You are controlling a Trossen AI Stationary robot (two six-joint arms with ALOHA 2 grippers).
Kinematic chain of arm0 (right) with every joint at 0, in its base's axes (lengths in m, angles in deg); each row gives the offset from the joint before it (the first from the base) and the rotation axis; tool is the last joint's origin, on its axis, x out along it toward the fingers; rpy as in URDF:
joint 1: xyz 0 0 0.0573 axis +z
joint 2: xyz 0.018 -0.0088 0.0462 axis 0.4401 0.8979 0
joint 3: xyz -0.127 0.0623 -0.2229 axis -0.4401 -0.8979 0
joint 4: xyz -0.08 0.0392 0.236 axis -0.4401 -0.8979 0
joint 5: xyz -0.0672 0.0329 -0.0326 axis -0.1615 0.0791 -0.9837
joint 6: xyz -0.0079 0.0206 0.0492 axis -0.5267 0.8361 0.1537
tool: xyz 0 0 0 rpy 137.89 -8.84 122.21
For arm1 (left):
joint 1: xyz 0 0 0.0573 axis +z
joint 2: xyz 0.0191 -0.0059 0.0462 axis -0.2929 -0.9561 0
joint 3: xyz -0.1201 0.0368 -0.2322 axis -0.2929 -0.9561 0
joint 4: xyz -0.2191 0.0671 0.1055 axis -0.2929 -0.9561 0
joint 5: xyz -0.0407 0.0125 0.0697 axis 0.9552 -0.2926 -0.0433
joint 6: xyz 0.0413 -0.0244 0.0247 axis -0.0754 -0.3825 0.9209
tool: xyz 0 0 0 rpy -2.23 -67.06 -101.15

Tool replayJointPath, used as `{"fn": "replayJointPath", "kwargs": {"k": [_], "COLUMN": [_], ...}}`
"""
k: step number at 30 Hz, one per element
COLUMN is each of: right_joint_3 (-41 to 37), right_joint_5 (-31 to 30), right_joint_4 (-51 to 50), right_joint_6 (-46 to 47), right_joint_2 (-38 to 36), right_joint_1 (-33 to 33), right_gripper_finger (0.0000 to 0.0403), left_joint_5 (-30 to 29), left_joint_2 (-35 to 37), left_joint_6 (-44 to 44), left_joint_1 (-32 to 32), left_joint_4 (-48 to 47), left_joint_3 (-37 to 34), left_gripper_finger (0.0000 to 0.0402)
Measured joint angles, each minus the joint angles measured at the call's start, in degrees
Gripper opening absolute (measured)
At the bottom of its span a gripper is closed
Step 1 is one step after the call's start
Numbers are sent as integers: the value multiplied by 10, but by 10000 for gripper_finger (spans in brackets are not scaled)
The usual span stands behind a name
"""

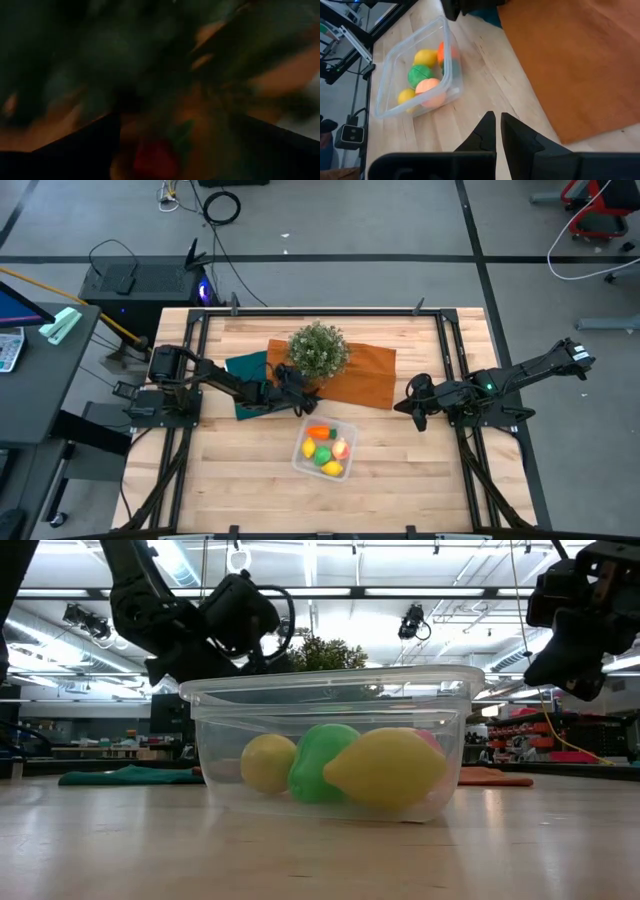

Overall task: Pick and placing Produce into tupperware
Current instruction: Put the strawberry into the transparent bin

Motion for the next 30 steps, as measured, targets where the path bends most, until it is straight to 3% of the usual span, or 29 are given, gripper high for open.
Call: {"fn": "replayJointPath", "kwargs": {"k": [4, 9, 30], "right_joint_3": [0, 0, 0], "right_joint_5": [-9, -11, -12], "right_joint_4": [0, 0, 0], "right_joint_6": [0, 0, -1], "right_joint_2": [0, 0, 0], "right_joint_1": [0, 0, 0], "right_gripper_finger": [0, 0, 0], "left_joint_5": [6, 47, 66], "left_joint_2": [0, 0, 0], "left_joint_6": [26, -4, -12], "left_joint_1": [1, 13, 20], "left_joint_4": [17, -17, -44], "left_joint_3": [0, 0, 0], "left_gripper_finger": [368, 359, 354]}}
